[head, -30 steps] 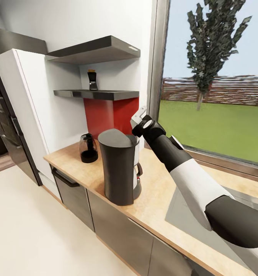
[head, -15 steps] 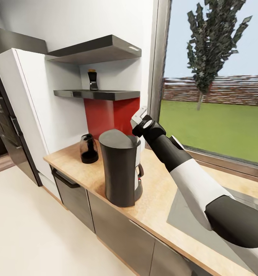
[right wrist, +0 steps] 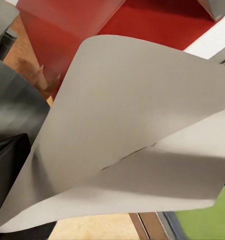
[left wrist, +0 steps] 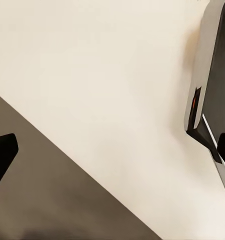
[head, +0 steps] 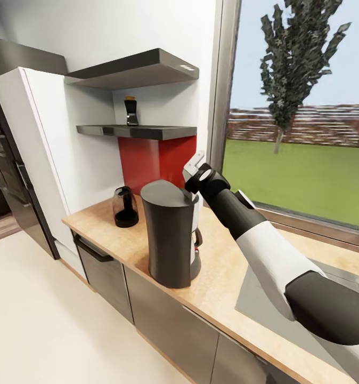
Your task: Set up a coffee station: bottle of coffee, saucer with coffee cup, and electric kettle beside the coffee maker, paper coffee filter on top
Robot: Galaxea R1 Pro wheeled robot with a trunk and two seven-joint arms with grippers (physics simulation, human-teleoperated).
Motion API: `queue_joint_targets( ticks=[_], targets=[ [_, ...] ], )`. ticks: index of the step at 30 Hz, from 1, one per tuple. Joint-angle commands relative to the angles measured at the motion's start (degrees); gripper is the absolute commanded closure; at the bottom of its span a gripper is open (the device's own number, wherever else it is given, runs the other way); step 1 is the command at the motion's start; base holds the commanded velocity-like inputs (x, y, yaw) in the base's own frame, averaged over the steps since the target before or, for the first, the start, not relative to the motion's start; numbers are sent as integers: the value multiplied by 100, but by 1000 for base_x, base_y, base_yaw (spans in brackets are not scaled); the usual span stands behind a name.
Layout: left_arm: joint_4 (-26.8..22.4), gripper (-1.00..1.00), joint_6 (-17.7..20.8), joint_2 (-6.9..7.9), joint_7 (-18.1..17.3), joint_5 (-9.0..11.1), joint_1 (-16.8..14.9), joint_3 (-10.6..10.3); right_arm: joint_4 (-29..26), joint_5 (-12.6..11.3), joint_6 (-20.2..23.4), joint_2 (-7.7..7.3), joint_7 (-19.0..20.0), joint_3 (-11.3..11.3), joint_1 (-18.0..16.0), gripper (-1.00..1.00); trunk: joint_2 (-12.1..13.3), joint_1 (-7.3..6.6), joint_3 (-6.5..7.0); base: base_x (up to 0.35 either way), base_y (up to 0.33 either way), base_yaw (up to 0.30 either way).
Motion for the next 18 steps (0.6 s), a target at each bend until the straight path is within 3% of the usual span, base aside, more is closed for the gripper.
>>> queue_joint_targets(
  ticks=[1, 14, 15, 18],
  targets=[
    [-10, -100, -11, -1, -1, 16, 2, 14, 2, 60, 20, 1, 45, 5, -6, 100, -12, 4, -12, 0, 13, 0],
    [-10, -100, -11, -1, -1, 16, 2, 14, 15, 68, 19, -2, 37, -3, -6, 100, -12, 4, -12, 0, 1, 0],
    [-10, -100, -11, -1, -1, 16, 2, 14, 15, 64, 19, -2, 41, -3, -6, -100, -12, 4, -12, 0, 0, 0],
    [-10, -100, -11, -1, -1, 16, 2, 14, 14, 62, 19, -2, 45, -3, -6, -100, -12, 4, -12, 0, 0, 0]
  ],
)
